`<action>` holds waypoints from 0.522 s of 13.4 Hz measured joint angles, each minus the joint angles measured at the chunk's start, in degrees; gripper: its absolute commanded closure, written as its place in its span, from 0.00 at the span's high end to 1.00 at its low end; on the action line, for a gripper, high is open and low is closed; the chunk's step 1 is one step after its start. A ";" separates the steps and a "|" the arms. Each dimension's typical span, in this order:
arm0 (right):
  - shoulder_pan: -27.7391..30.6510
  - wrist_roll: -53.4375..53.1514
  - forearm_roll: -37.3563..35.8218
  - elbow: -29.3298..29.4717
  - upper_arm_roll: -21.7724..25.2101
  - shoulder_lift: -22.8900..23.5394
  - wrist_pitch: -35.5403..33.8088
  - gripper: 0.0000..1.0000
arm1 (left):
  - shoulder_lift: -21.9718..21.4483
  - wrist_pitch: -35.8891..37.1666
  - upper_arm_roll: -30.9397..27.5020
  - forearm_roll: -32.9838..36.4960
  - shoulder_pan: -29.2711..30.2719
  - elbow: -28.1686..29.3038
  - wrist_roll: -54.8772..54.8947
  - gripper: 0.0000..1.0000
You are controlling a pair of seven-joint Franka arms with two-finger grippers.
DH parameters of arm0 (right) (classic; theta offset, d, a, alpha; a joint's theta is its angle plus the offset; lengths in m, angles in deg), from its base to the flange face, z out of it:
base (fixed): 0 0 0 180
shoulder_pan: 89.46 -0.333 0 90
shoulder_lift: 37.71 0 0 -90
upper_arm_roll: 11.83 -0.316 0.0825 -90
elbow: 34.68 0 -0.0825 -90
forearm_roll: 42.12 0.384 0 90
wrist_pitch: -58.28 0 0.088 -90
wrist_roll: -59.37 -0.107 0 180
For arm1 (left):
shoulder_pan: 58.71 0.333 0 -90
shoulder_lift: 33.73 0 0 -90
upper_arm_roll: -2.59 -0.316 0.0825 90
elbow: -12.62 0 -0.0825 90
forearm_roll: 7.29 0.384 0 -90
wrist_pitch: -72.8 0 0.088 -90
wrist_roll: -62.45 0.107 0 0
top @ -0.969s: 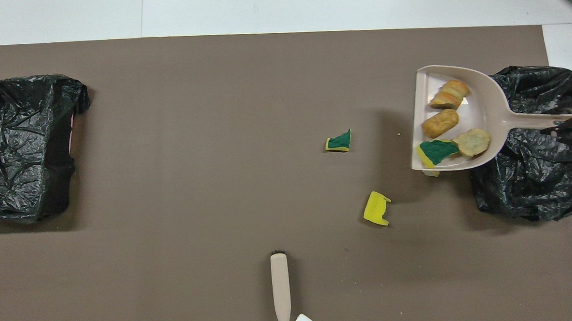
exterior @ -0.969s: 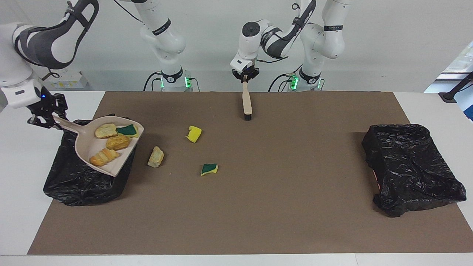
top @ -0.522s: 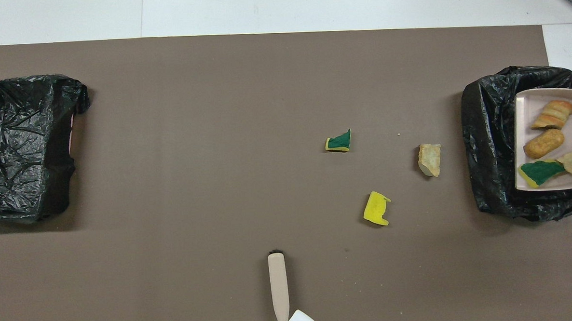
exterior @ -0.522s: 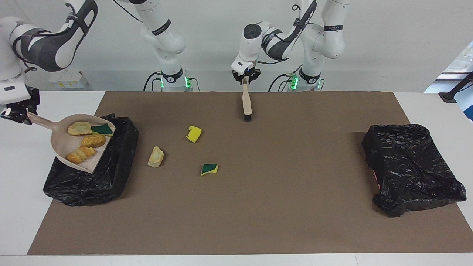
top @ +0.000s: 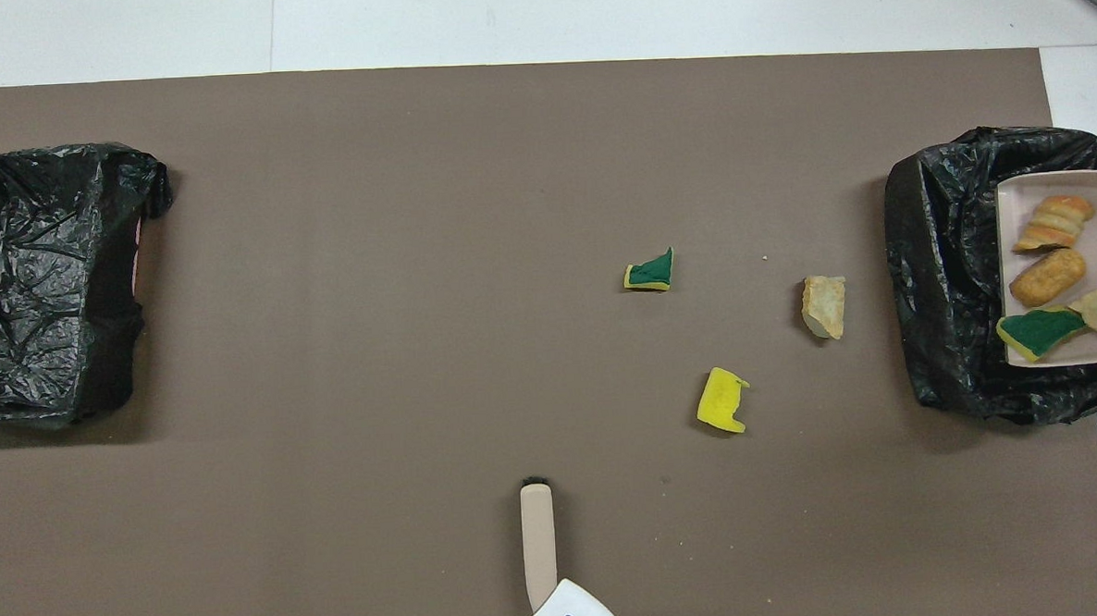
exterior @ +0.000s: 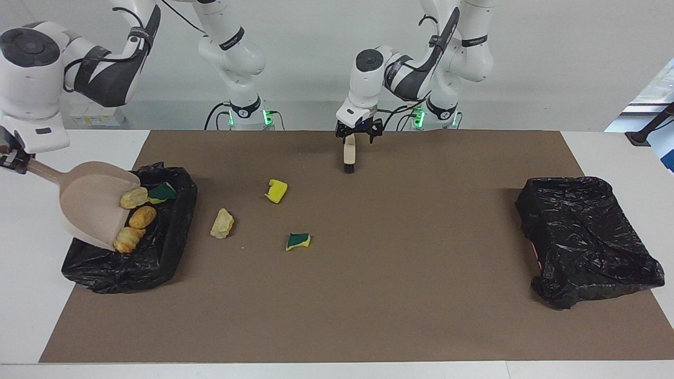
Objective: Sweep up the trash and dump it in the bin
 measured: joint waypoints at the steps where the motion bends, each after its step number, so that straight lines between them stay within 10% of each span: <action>1: -0.02 -0.02 -0.97 -0.44 -0.02 -0.71 0.00 0.00 | 1.38 1.34 -0.08 1.25 2.32 -2.73 2.31 1.00; 7: 0.29 -0.09 -2.71 -0.75 0.07 -3.80 0.01 0.00 | 3.75 3.36 -0.38 5.28 15.76 -11.09 16.11 1.00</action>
